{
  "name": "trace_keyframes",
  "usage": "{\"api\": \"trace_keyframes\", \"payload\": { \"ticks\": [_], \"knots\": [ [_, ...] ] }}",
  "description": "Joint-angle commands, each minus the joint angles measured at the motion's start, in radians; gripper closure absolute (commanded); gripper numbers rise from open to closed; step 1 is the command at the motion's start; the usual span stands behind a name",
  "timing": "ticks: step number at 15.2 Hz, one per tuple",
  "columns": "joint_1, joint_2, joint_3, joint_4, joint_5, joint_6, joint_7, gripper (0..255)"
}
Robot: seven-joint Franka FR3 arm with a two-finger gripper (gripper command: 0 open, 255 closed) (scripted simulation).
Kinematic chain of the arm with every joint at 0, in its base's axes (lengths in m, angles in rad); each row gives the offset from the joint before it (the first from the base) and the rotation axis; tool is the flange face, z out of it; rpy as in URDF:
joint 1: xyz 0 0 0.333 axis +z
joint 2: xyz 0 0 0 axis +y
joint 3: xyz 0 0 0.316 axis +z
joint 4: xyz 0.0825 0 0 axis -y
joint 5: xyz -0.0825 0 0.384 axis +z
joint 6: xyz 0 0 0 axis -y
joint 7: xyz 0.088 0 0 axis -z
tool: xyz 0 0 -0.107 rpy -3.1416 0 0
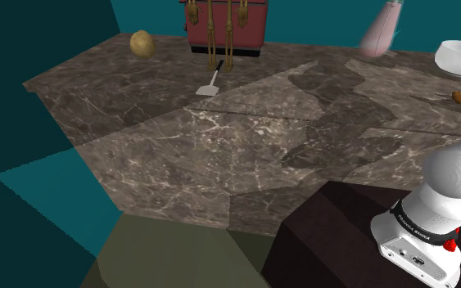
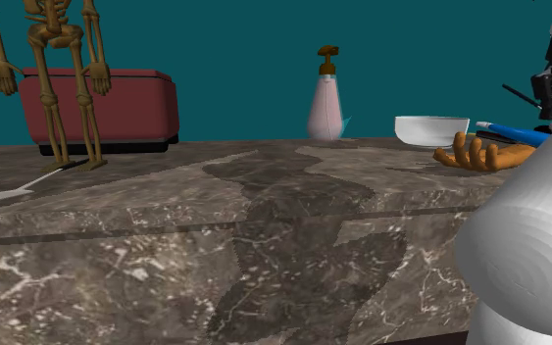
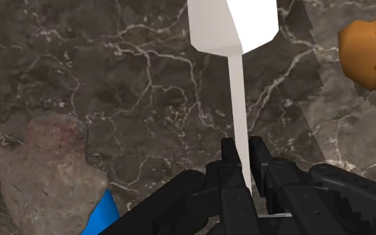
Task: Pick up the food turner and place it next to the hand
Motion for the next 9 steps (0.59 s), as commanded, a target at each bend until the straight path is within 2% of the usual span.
{"api": "trace_keyframes", "payload": {
  "ticks": [1,9],
  "knots": [
    [-0.004,-0.006,-0.001,-0.035,-0.007,0.031,0.005,255],
    [-0.010,-0.011,-0.023,-0.141,-0.020,0.136,0.010,255]
  ]
}}
